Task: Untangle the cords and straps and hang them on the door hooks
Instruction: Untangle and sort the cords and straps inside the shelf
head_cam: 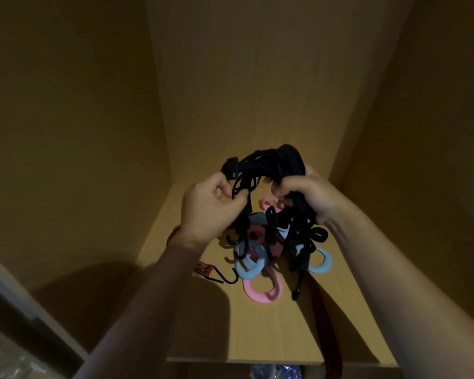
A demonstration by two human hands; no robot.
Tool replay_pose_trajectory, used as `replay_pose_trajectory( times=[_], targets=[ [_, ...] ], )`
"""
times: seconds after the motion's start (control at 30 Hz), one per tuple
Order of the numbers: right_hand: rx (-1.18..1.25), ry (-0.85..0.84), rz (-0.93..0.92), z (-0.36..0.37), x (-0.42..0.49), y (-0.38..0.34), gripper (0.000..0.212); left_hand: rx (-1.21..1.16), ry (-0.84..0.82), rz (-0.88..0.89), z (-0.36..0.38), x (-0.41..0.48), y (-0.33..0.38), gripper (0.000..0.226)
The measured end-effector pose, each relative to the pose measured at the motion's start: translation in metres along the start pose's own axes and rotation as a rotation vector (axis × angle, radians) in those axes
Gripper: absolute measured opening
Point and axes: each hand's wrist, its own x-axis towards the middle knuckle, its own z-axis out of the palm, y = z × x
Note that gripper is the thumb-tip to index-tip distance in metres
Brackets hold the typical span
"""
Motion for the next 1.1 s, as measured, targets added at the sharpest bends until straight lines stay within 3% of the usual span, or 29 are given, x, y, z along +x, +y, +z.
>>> replay_pose_trajectory(
  times=[0.07, 0.13, 0.2, 0.27, 0.33, 0.4, 0.5, 0.53, 0.6, 0.67, 0.77, 0.9, 1.1],
  targets=[
    [0.055, -0.031, -0.041, -0.004, -0.002, -0.014, 0.020, 0.116, 0.117, 0.089, -0.001, 0.006, 0.016, 0.036],
    [0.154, -0.073, -0.083, -0.007, -0.005, -0.028, 0.023, 0.070, 0.174, 0.028, 0.001, 0.016, 0.025, 0.059],
    [0.240, -0.152, -0.124, -0.013, -0.009, -0.038, 0.032, -0.052, 0.044, -0.063, 0.005, 0.031, 0.026, 0.083],
    [0.282, -0.275, -0.142, -0.016, -0.015, -0.045, 0.041, -0.221, -0.244, -0.104, 0.012, 0.044, 0.029, 0.097],
    [0.279, -0.310, -0.122, -0.020, -0.021, -0.047, 0.034, -0.375, -0.508, -0.129, 0.022, 0.050, 0.035, 0.076],
    [0.228, -0.227, -0.075, -0.028, -0.029, -0.048, 0.023, -0.460, -0.670, -0.206, 0.033, 0.050, 0.040, 0.047],
    [0.156, -0.072, 0.006, -0.045, -0.044, -0.043, 0.015, -0.585, -0.733, -0.363, 0.049, 0.050, 0.038, 0.013],
    [0.127, -0.021, 0.034, -0.051, -0.048, -0.038, 0.014, -0.673, -0.745, -0.419, 0.056, 0.052, 0.038, 0.013],
    [0.067, 0.094, 0.063, -0.063, -0.055, -0.026, 0.009, -0.761, -0.776, -0.522, 0.074, 0.051, 0.043, 0.033],
    [0.045, 0.200, 0.071, -0.071, -0.062, -0.017, 0.002, -0.715, -0.807, -0.570, 0.095, 0.042, 0.053, 0.025],
    [0.039, 0.324, 0.104, -0.081, -0.073, -0.011, 0.012, -0.751, -0.861, -0.605, 0.129, 0.025, 0.064, 0.009],
    [-0.020, 0.503, 0.131, -0.090, -0.088, -0.001, 0.010, -0.747, -0.946, -0.639, 0.162, 0.005, 0.073, 0.037],
    [0.010, 0.593, 0.243, -0.104, -0.106, 0.012, 0.015, -0.715, -1.077, -0.649, 0.201, -0.014, 0.078, 0.038]
  ],
)
